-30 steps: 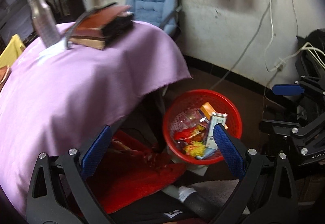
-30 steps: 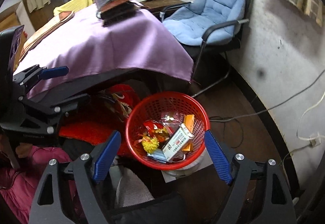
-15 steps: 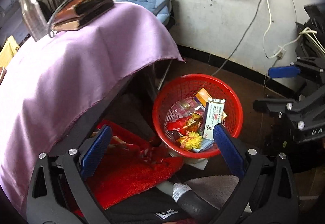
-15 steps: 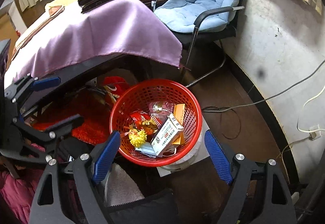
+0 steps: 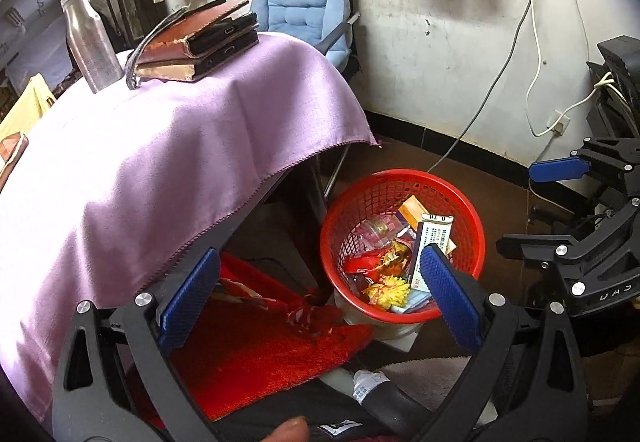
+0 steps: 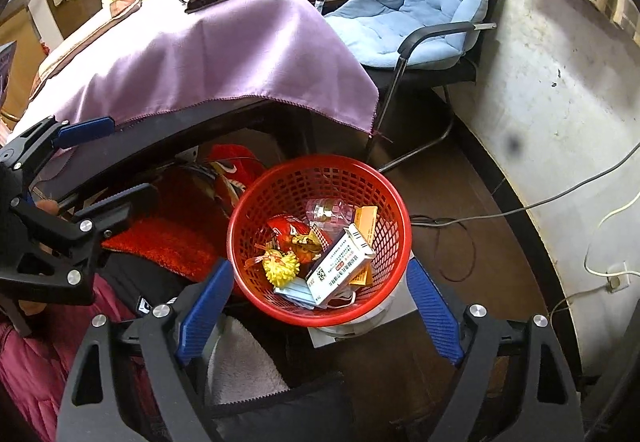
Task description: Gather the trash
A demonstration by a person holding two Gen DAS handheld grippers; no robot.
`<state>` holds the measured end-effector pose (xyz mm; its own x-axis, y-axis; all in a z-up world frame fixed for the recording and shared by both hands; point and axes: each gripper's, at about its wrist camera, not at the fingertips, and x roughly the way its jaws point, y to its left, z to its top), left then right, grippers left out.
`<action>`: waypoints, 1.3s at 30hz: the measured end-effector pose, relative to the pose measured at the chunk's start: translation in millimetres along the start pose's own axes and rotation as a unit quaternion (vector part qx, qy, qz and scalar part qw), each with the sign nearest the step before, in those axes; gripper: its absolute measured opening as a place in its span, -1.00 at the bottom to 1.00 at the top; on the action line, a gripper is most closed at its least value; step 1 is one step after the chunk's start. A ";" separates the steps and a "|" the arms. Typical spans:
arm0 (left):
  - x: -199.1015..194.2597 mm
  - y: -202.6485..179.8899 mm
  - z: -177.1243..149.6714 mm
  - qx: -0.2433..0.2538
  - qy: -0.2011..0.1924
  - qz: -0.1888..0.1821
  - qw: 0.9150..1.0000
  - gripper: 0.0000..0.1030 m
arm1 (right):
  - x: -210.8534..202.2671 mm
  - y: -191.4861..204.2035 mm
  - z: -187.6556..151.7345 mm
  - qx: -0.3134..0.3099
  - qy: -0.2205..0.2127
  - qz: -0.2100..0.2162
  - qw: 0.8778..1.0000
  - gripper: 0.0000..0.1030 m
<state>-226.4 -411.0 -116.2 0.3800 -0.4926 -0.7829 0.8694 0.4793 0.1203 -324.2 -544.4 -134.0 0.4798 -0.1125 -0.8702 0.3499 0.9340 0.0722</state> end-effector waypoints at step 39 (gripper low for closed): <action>36.2 -16.8 4.2 0.027 0.043 -0.023 0.998 0.87 | 21.1 -14.2 -4.0 0.020 0.031 -0.004 0.999 0.69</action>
<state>-225.9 -440.0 -144.1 0.3125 -0.4486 -0.8373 0.9023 0.4158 0.1140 -322.3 -558.7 -155.4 0.4267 -0.0974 -0.8991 0.3864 0.9185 0.0838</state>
